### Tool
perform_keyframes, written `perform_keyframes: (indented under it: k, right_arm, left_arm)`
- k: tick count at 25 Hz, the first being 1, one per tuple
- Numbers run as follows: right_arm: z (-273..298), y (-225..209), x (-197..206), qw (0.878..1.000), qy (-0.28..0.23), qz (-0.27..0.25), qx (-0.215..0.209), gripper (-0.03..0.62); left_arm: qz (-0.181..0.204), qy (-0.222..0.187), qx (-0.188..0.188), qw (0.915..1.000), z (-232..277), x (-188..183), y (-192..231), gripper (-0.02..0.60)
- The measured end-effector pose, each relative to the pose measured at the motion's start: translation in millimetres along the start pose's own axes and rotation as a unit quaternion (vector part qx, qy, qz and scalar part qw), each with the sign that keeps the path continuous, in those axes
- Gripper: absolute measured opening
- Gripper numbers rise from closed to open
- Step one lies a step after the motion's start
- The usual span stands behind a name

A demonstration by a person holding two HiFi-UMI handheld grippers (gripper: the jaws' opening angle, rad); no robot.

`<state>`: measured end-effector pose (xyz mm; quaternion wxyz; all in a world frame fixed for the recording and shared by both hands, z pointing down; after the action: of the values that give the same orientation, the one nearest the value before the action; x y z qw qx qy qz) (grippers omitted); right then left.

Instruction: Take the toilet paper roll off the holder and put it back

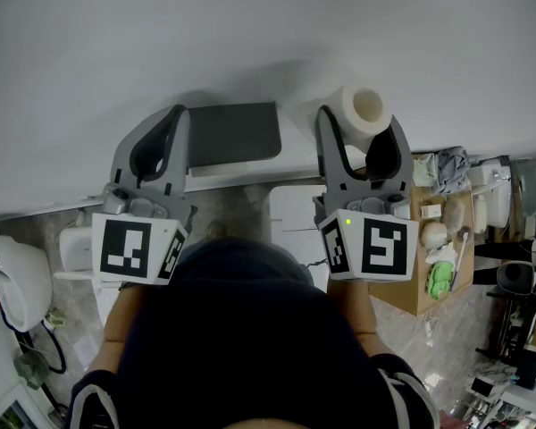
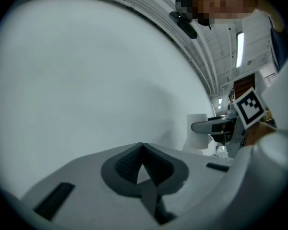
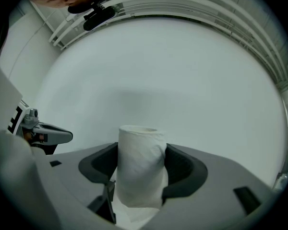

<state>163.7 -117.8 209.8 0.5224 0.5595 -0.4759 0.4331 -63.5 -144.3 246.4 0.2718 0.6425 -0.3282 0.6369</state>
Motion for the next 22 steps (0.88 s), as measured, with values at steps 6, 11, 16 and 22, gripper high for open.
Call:
perform_keyframes:
  k: [6, 11, 16, 22]
  right_arm:
    - [1.3, 0.9, -7.0, 1.0, -0.006, -0.005, 0.0, 0.305]
    - [1.6, 4.3, -9.9, 1.0, -0.014, -0.006, -0.004, 0.305]
    - [4.5, 8.8, -14.6, 1.0, -0.017, -0.005, -0.011, 0.305]
    - [7.8, 10.9, -14.8, 1.0, -0.018, -0.008, -0.02, 0.305]
  left_arm:
    - [-0.005, 0.0, 0.001, 1.0, 1.7, 0.3, 0.3, 0.0]
    - [0.022, 0.002, -0.009, 0.9997, 1.0, 0.3, 1.0, 0.0]
    - [0.032, 0.004, -0.013, 0.9994, 1.2, -2.4, 3.1, 0.0]
    - [0.028, 0.007, -0.013, 0.9995, 2.7, 1.1, 3.5, 0.0]
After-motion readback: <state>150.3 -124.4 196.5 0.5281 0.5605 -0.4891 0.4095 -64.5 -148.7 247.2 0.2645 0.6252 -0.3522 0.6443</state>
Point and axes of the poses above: the fingertips, and each gripper's own axes: z forward along the fingers, y to its left, x out of its underside, the point moved 5 cm from there along -z, backward along the fingers, and after that the axes turned 7 degrees about x, right-handed, at the moved point
